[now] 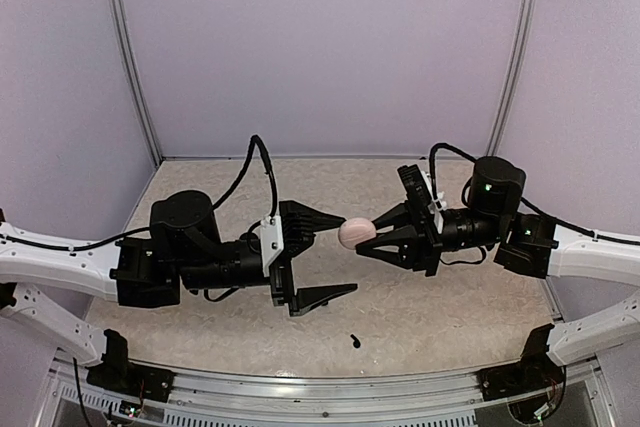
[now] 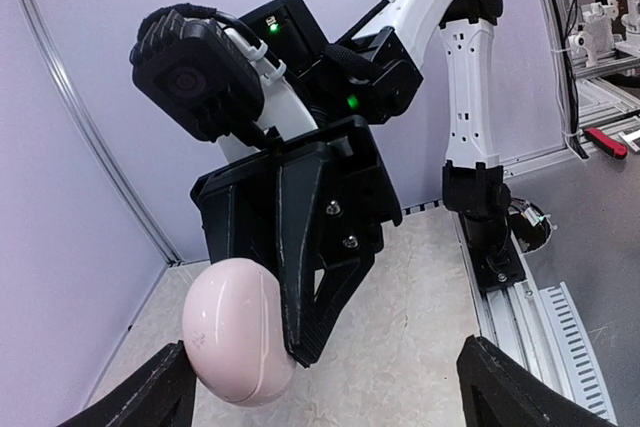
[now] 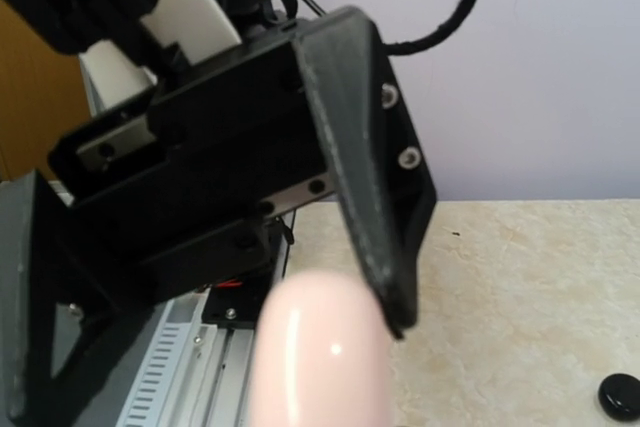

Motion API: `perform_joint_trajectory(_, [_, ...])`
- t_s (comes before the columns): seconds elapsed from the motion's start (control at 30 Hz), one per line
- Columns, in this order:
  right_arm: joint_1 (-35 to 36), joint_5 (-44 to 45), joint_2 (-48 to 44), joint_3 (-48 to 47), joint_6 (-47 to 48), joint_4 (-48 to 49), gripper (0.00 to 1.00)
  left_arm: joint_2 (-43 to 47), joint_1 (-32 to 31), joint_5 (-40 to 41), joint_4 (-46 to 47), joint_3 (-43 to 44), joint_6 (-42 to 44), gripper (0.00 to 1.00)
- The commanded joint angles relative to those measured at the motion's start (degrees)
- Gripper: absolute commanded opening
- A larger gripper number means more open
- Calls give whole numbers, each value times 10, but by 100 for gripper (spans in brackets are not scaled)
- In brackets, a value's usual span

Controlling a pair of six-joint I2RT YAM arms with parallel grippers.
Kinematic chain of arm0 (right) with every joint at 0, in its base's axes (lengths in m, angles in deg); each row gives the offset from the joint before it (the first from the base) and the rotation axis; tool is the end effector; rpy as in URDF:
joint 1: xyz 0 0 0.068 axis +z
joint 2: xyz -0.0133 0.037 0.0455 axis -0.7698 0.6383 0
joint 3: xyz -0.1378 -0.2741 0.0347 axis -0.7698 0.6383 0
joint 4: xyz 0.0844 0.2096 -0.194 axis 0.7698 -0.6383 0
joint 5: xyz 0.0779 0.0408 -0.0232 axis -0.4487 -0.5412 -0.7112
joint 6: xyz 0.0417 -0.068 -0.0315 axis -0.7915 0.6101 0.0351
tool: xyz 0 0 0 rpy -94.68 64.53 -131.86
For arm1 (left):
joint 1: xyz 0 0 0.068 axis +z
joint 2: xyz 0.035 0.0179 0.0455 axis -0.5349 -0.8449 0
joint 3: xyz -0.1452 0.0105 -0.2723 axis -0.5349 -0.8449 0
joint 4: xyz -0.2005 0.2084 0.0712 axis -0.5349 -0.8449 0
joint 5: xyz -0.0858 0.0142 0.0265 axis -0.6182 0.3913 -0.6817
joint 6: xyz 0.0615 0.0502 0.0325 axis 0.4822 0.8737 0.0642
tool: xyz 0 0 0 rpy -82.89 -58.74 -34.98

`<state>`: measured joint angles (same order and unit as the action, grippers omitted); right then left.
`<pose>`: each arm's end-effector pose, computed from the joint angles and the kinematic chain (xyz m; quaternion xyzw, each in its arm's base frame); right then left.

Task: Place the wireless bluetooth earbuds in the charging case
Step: Close the charging case, then place the charging case with the earbuds at the center of the board.

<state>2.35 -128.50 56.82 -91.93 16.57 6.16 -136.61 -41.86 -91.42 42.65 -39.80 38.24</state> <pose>0.1443 0.2716 0.3401 -0.5074 0.5147 0.5256 0.4489 0.0898 -0.3488 0.3440 0.5570 0.4433 -0.3424 0.6132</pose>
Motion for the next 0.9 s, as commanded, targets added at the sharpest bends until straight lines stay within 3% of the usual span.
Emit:
perform_joint_trajectory(0.0, [-8, 29, 3, -10, -12, -2, 0, 10, -16, -16, 6, 8, 28, 90])
perform_joint_trajectory(0.33, [-20, 35, 4, -7, -37, 1, 0, 6, -28, 61, 11, -1, 68, 89])
perform_joint_trajectory(0.53, [-23, 36, 16, -13, -77, -8, 0, 19, -28, 162, 38, -22, 139, 91])
perform_joint_trajectory(0.73, [-23, 16, 26, -14, -123, -10, 0, 6, -28, 191, 30, -23, 212, 90])
perform_joint_trajectory(0.87, [-23, -4, 31, -11, -147, -5, 0, -9, -28, 183, 26, -21, 242, 84])
